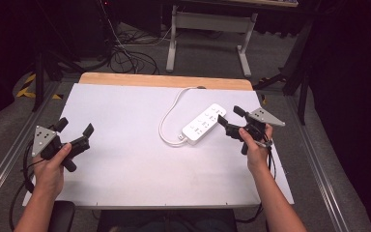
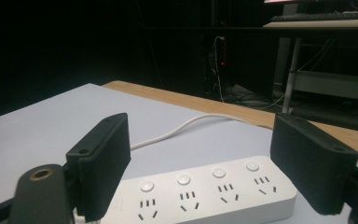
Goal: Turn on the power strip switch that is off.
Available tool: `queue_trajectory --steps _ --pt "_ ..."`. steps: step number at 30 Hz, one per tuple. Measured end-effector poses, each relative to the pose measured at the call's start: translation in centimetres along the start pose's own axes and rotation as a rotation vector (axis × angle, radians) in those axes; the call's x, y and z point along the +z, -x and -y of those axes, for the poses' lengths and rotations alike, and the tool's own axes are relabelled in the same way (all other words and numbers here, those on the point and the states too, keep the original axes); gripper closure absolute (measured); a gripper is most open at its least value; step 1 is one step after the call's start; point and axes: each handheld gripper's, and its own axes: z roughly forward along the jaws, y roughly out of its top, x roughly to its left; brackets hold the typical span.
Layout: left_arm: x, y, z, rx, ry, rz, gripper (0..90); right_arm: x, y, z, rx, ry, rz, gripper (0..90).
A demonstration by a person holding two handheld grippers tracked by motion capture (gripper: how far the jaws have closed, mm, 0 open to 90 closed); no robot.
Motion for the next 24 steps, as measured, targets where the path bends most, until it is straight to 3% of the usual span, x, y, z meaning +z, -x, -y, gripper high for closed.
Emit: queue_trajectory --steps 6,9,13,19,24 --pt "0.0 0.0 0.0 0.0 0.0 0.0 7.7 -0.6 0.1 0.2 -0.015 0.026 -0.001 16.2" --pt "0.0 0.0 0.0 0.0 0.0 0.0 7.7 -0.8 0.0 0.1 -0.029 0.047 0.011 8.3" --pt "-0.1 0.0 0.0 0.0 0.001 0.0 7.7 -0.9 -0.1 0.2 -0.033 0.083 0.022 4.3" --pt "0.0 -0.1 0.0 -0.001 0.0 -0.001 7.7 -1.1 -0.5 0.5 -0.058 0.097 0.028 3.8" --pt "0.0 0.0 0.0 -0.001 0.0 -0.001 7.7 -1.9 -0.4 0.7 -0.05 0.116 0.051 3.6"
